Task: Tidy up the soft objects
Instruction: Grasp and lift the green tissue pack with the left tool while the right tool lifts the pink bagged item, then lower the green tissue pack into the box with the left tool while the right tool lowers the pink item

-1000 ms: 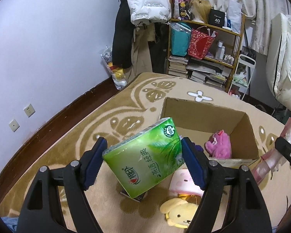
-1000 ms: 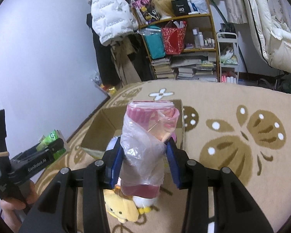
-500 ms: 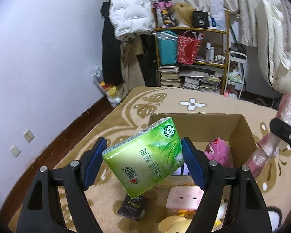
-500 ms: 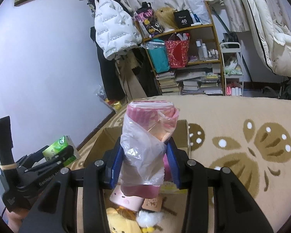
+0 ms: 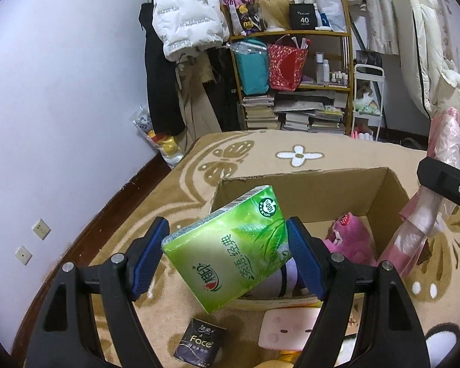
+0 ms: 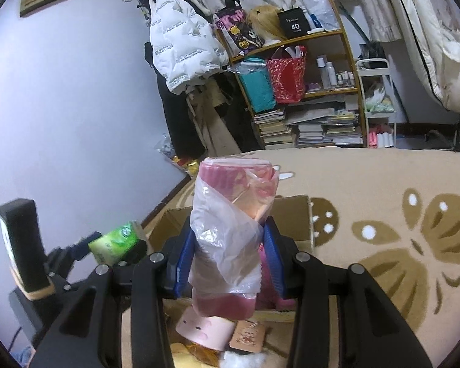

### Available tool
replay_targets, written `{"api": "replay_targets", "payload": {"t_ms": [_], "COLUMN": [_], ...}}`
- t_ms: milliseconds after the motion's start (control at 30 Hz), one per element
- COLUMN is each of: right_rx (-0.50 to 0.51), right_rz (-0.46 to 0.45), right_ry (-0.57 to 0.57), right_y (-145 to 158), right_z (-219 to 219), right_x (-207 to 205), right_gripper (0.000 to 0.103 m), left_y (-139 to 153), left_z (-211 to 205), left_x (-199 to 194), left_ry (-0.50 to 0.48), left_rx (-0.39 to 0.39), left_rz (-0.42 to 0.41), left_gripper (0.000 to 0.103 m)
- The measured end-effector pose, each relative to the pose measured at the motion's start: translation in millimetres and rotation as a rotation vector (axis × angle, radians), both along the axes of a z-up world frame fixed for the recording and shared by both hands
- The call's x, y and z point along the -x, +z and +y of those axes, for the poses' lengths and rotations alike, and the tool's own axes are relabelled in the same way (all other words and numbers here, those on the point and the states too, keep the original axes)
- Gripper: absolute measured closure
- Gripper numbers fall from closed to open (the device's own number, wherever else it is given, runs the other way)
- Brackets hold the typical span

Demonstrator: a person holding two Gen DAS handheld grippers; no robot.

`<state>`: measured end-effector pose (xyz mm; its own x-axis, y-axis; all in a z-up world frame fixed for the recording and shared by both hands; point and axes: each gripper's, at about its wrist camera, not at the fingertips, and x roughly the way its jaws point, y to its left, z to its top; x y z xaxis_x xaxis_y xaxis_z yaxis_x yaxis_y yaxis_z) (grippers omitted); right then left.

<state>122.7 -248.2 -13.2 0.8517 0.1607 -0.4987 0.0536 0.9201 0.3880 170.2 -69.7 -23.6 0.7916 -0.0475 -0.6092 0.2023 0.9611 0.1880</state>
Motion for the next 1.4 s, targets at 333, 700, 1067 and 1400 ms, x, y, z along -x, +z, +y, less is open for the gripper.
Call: {"api": "replay_targets", "payload": {"t_ms": [333, 700, 1067, 1400], "right_rx": [-0.024, -0.15, -0.132, -0.077], "right_rz": [0.041, 0.125, 0.147, 0.154], "right_ry": [0.023, -0.024, -0.052, -0.054], "right_y": [-17, -42, -40, -34], "right_z": [1, -21, -28, -24], "right_x": [-22, -32, -30, -27], "right_gripper": [0.058, 0.053, 0.034, 0.013], "left_y": [-15, -21, -19, -7], "left_z": [-2, 0, -6, 17], "left_x": [-14, -19, -14, -17], "left_ry": [0.001, 0.005, -0.001, 0.068], "left_rx": [0.016, 0.01, -0.059, 0.018], "left_rz": [0.046, 0.06, 0.042, 0.042], "left_gripper": [0.026, 0.024, 0.015, 0.001]}}
